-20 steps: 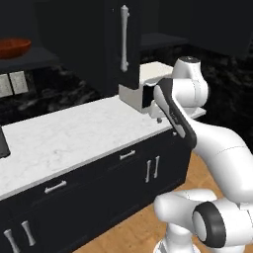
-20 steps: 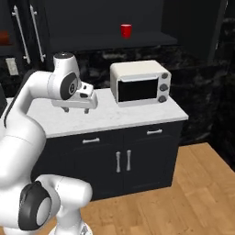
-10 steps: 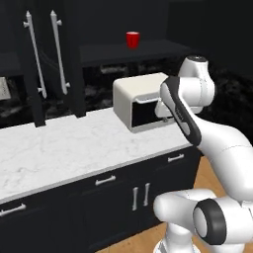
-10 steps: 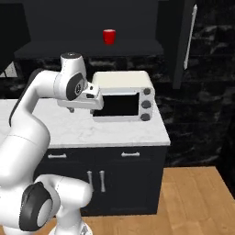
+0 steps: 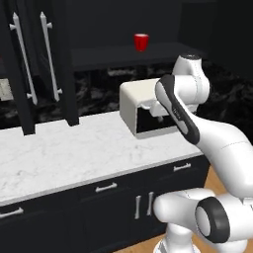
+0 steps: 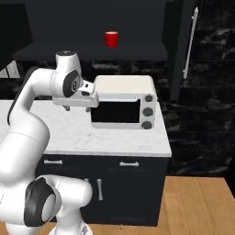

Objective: Gather all objects into one cabinet and sort the glasses and bowls to opposite sides.

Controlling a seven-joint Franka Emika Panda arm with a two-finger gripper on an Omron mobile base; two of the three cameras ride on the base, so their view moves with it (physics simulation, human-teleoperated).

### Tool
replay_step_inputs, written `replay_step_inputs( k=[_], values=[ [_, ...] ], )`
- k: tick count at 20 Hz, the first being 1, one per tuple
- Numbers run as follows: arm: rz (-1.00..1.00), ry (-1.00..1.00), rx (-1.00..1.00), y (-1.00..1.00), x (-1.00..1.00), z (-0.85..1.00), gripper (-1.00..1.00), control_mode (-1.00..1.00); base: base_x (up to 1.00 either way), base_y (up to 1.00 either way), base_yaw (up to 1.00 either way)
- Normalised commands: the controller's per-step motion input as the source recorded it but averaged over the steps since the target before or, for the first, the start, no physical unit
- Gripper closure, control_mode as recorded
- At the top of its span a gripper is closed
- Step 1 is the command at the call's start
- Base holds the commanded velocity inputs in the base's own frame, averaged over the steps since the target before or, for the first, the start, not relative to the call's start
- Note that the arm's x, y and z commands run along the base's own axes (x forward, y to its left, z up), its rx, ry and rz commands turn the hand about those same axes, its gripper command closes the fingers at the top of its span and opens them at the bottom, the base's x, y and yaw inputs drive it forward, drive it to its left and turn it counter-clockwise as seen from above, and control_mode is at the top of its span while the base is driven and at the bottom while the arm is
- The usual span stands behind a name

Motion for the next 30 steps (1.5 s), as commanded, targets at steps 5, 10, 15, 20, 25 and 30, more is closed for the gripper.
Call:
replay_step_inputs(
  k=[5,10,15,20,25,30],
  values=[
    [0.0,0.0,0.0,0.0,0.0,0.0,-1.0,1.0,0.67,0.41,-0.13],
    [0.0,0.0,0.0,0.0,0.0,0.0,-1.0,1.0,0.61,0.77,-0.14],
    [0.0,0.0,0.0,0.0,0.0,0.0,-1.0,1.0,0.88,0.5,-0.09],
    [0.0,0.0,0.0,0.0,0.0,0.0,-1.0,1.0,0.03,0.0,0.0],
    [0.0,0.0,0.0,0.0,0.0,0.0,-1.0,1.0,0.0,0.0,0.0],
    [0.0,0.0,0.0,0.0,0.0,0.0,-1.0,-1.0,0.0,0.0,0.0]
  ],
)
